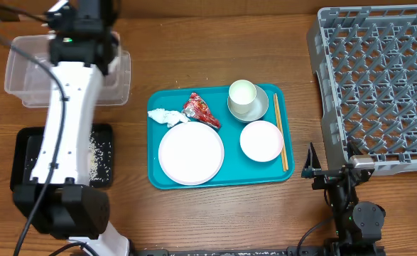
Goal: Sort waste into correct bins and load items into the dishwasher
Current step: 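Carry the napkins left and drop them into the clear bin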
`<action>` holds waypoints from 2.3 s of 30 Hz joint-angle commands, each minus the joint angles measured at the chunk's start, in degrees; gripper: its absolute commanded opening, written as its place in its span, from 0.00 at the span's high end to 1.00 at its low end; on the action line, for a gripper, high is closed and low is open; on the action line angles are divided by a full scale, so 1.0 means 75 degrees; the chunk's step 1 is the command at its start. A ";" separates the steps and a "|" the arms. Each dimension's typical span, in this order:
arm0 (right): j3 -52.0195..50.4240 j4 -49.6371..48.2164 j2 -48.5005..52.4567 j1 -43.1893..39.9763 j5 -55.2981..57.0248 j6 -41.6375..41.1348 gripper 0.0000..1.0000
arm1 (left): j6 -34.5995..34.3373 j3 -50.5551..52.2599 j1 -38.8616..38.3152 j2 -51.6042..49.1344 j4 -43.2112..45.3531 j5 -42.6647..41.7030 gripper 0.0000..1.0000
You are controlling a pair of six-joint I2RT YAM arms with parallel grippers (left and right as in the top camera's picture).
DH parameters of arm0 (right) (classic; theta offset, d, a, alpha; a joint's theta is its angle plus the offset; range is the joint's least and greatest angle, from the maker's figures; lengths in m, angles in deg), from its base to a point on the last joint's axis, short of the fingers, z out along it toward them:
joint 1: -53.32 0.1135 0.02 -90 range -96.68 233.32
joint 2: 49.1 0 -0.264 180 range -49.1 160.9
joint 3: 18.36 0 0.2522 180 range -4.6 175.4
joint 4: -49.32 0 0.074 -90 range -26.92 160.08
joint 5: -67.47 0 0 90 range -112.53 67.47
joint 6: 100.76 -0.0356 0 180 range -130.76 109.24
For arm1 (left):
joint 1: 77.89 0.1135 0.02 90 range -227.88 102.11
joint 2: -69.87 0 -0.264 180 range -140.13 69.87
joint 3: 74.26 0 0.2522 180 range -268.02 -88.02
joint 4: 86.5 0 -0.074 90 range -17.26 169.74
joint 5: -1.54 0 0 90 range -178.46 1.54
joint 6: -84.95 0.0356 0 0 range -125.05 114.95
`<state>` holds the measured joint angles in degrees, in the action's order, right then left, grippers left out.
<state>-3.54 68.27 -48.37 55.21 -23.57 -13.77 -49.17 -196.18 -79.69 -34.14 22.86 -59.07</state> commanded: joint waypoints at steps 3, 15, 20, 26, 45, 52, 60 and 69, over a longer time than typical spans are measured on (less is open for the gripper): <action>-0.0082 -0.0047 -0.0076 -0.0026 0.0073 -0.0061 0.00 | 0.0111 -0.0090 0.0959 0.0023 0.0085 -0.0659 0.47; -0.0082 -0.0047 -0.0076 -0.0026 0.0073 -0.0061 0.00 | 0.1332 -0.0029 0.1399 0.0023 -0.0195 -0.3558 0.18; -0.0082 -0.0047 -0.0076 -0.0026 0.0073 -0.0061 0.00 | 0.1341 0.0000 0.1183 0.0020 -0.0568 -0.3031 0.48; -0.0082 -0.0047 -0.0076 -0.0026 0.0073 -0.0061 0.00 | 0.1183 0.0026 0.1253 -0.0096 -0.1370 -0.1617 0.56; -0.0082 -0.0047 -0.0076 -0.0026 0.0073 -0.0061 0.00 | 0.0915 0.0029 0.2990 -0.1617 -0.1644 -0.3276 0.09; -0.0082 -0.0047 -0.0076 -0.0026 0.0073 -0.0061 0.00 | 0.0909 0.0029 0.2987 -0.1877 -0.0822 -0.3742 0.12; -0.0082 -0.0047 -0.0076 -0.0026 0.0073 -0.0061 0.00 | 0.0909 0.0029 0.2984 -0.2020 -0.0431 -0.3946 0.17; -0.0082 -0.0047 -0.0076 -0.0026 0.0073 -0.0061 0.00 | 0.0854 0.0029 0.2981 -0.2416 -0.0356 -0.4226 0.38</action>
<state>-3.54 68.27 -48.37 55.24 -23.57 -13.79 -42.54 -196.07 -57.02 -51.52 19.82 -90.05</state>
